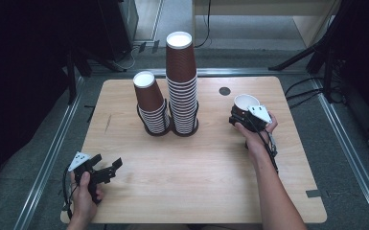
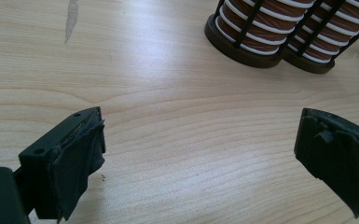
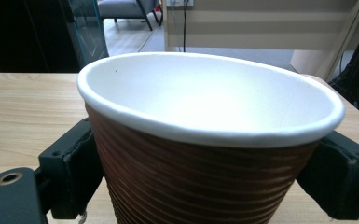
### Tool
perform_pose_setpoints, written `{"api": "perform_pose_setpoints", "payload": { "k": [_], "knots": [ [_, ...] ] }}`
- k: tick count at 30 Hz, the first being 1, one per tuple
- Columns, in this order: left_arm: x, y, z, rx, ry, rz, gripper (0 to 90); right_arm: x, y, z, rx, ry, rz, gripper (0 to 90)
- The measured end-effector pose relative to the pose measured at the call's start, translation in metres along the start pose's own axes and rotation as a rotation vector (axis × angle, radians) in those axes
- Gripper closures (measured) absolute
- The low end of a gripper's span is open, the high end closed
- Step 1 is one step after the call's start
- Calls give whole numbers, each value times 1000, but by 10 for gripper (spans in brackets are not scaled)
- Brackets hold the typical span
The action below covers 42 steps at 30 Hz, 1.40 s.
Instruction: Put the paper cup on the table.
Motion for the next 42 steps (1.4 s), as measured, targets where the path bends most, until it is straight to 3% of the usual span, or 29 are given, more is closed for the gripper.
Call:
{"api": "perform_pose_setpoints", "payload": {
  "k": [18, 24, 26, 31, 42],
  "knots": [
    [0, -1, 0, 7, 2, 7, 17, -11, 8, -7, -47, -7, 42, 88],
    [0, 0, 0, 4, 0, 6, 17, -12, 15, -6, -67, -5, 72, 0],
    [0, 0, 0, 6, 1, 6, 17, -13, 14, -6, -74, 0, 52, 0],
    [1, 0, 0, 6, 1, 6, 17, -15, 15, -5, -64, 11, 60, 0],
    [1, 0, 0, 6, 0, 7, 17, -36, 15, 5, -91, -6, 76, 0]
  ]
}}
Point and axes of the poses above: each handheld gripper's, and its own axes: x roughly forward along the jaws, z roughly out of its top, y roughly to its left, the point moved 9 cm from there along x, roughly forward along the jaws, and after that the axes turned 1 degree about z, right-handed, at the moved point
